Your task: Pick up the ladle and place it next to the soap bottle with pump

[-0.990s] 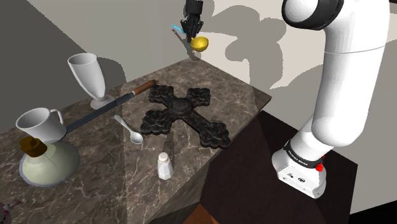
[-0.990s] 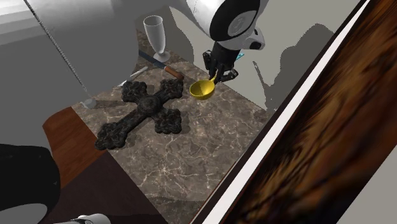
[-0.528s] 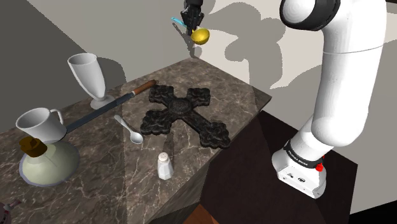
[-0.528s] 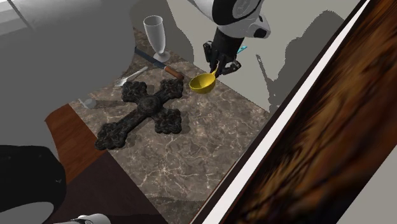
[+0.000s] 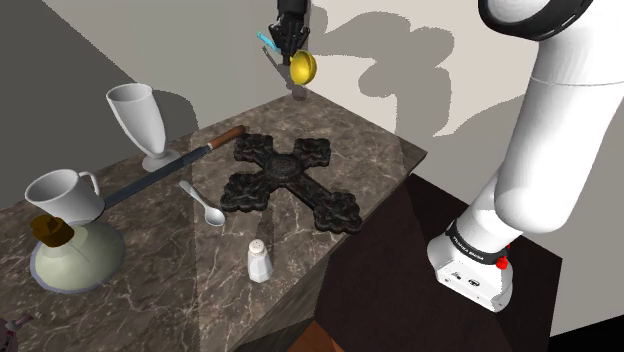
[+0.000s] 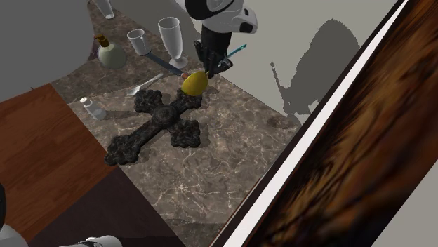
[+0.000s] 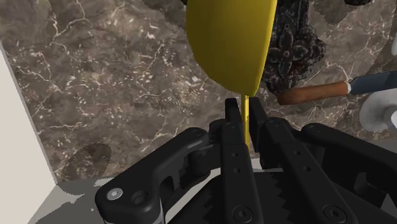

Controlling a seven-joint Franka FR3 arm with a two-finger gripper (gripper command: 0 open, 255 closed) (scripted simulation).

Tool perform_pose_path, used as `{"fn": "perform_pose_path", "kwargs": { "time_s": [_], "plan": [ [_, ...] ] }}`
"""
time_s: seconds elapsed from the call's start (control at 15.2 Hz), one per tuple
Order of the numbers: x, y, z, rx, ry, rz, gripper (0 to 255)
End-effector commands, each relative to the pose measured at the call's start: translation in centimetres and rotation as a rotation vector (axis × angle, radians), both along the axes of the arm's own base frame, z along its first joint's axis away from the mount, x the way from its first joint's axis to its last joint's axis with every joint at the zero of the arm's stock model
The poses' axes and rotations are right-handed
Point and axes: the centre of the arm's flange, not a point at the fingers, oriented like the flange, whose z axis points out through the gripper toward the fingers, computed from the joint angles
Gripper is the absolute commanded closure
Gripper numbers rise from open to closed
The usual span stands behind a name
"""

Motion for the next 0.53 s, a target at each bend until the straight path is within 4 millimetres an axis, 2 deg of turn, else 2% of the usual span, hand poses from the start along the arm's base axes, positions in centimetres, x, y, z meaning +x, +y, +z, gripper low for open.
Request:
{"fn": "perform_pose_path", "kwargs": {
  "time_s": [0.0, 0.46],
  "plan": [
    [-1.1, 2.5, 0.2, 0.000, 0.000, -0.001, 255],
    [-4.6, 11.0, 0.2, 0.000, 0.000, -0.001, 255]
  ]
}}
